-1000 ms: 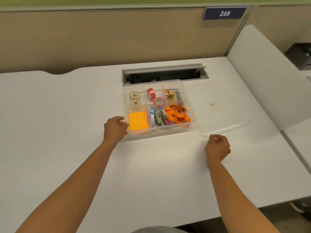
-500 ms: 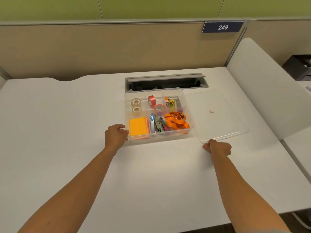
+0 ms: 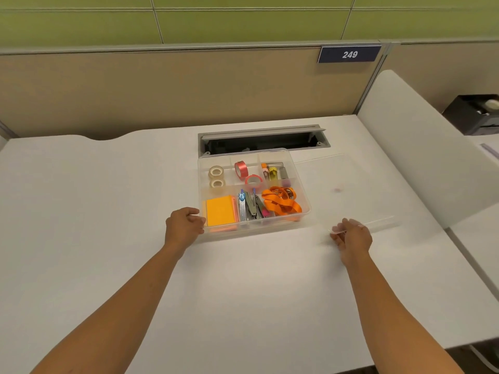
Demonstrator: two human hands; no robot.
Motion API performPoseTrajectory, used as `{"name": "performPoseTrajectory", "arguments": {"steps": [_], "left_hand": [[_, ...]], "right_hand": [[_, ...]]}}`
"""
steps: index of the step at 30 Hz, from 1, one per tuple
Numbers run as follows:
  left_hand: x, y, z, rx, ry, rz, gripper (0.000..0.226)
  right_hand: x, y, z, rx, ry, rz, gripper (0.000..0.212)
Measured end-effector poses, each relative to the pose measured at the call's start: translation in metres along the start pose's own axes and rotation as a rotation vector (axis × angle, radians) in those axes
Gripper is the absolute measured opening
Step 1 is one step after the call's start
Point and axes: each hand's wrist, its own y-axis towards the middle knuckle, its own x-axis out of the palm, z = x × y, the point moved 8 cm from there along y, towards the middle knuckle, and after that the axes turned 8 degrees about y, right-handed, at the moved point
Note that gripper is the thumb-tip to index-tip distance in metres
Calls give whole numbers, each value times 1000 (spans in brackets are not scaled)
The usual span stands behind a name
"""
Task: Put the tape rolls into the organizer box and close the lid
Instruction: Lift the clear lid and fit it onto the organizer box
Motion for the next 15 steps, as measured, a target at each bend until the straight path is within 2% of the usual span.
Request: {"name": "performPoseTrajectory", "arguments": {"steps": [4,7,10,13,15], "left_hand": [[0,4,-4,3,-45,-49,32],[-6,6,-5,3,-54,-36,30],[-22,5,2,50,4,80,23],[-35,4,13,94,-17,153,30],[-41,6,19,103,-86,133,37]], "right_hand": [[11,-8,-26,-143,18,-13,25],[18,-19,-50,-409,-188,57,18],[33,-38,-74,-724,-464,124,14],[54,-52,-87,-937,-612,95,18],[69,-63,-90,-1043,-655,26,18]]}}
